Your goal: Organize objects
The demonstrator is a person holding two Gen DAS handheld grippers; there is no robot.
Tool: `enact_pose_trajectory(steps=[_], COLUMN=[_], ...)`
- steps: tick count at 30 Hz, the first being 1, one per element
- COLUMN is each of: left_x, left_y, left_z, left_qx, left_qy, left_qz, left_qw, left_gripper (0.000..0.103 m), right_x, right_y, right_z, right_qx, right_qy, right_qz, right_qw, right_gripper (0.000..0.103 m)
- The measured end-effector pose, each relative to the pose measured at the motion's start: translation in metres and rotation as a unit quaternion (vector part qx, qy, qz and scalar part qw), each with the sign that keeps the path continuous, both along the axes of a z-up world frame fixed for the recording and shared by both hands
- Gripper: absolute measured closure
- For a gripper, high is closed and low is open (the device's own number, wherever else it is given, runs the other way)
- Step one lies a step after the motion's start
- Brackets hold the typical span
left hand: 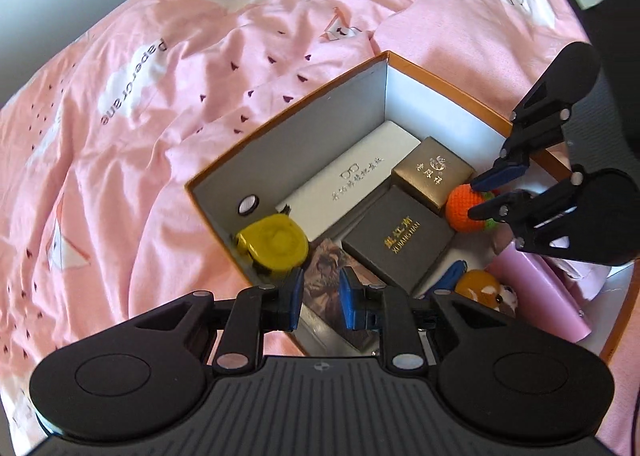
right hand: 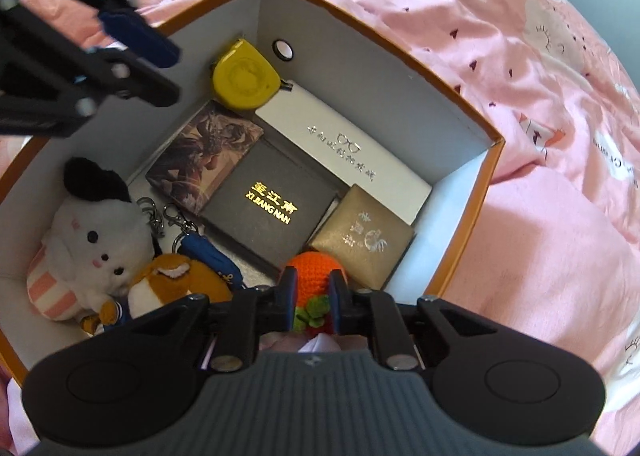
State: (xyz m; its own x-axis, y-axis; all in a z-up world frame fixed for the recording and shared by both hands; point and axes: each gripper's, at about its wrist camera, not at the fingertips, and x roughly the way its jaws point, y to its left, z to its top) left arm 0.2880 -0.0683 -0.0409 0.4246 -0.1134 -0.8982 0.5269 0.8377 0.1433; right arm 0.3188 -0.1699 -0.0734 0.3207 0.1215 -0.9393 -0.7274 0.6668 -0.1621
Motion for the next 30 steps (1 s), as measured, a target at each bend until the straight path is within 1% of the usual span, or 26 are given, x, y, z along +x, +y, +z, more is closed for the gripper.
enact_pose_trajectory(steps=[4,7,9,11,15,18,21,23,26,28,30], left_x=[-0.021,-0.039,-0.052,-0.068,-0.1,-0.126,-0.15,-0.166,-0.185,-0.197,-0.207], left_y=[0.004,0.008,0.011,0.014,0.018,0.021,0.024,0.028,0.033,0.037,0.04], left_z=[0.008,0.017,0.024,0.032,0.046,0.053,0.059,0.063,0.068,0.069,0.069], left_qx=[-0.017,-0.036,-0.051,-0.059,-0.085,-0.113,-0.143,-0.158,-0.166,-0.177,-0.188], left_qy=[-0.005,-0.009,-0.013,-0.027,-0.048,-0.062,-0.079,-0.094,-0.124,-0.142,-0.157], left_qz=[0.016,0.032,0.043,0.055,0.083,0.107,0.134,0.145,0.159,0.164,0.169], left_qw=[0.9997,0.9988,0.9977,0.9964,0.9918,0.9859,0.9775,0.9722,0.9653,0.96,0.9548], left_gripper=[0.077,0.077,0.077,0.077,0.076,0.076,0.075,0.072,0.068,0.066,0.056], right_x=[-0.002,-0.006,-0.01,-0.02,-0.056,-0.086,-0.12,-0.143,-0.173,-0.193,-0.212], right_y=[0.007,0.008,0.005,0.002,0.002,0.005,0.004,0.003,0.0,-0.006,-0.013], right_z=[-0.014,-0.014,-0.004,0.01,0.042,0.064,0.084,0.094,0.102,0.106,0.107], right_qx=[-0.03,-0.029,-0.011,0.005,0.048,0.086,0.131,0.157,0.183,0.209,0.229], right_qy=[0.009,-0.003,-0.008,-0.022,-0.058,-0.089,-0.117,-0.141,-0.18,-0.192,-0.208], right_qz=[-0.003,-0.007,-0.023,-0.029,-0.034,-0.037,-0.053,-0.069,-0.097,-0.118,-0.143], right_qw=[1.0,1.0,1.0,0.999,0.997,0.992,0.983,0.975,0.962,0.952,0.94], right_gripper=[0.085,0.086,0.086,0.085,0.085,0.085,0.083,0.074,0.072,0.071,0.066])
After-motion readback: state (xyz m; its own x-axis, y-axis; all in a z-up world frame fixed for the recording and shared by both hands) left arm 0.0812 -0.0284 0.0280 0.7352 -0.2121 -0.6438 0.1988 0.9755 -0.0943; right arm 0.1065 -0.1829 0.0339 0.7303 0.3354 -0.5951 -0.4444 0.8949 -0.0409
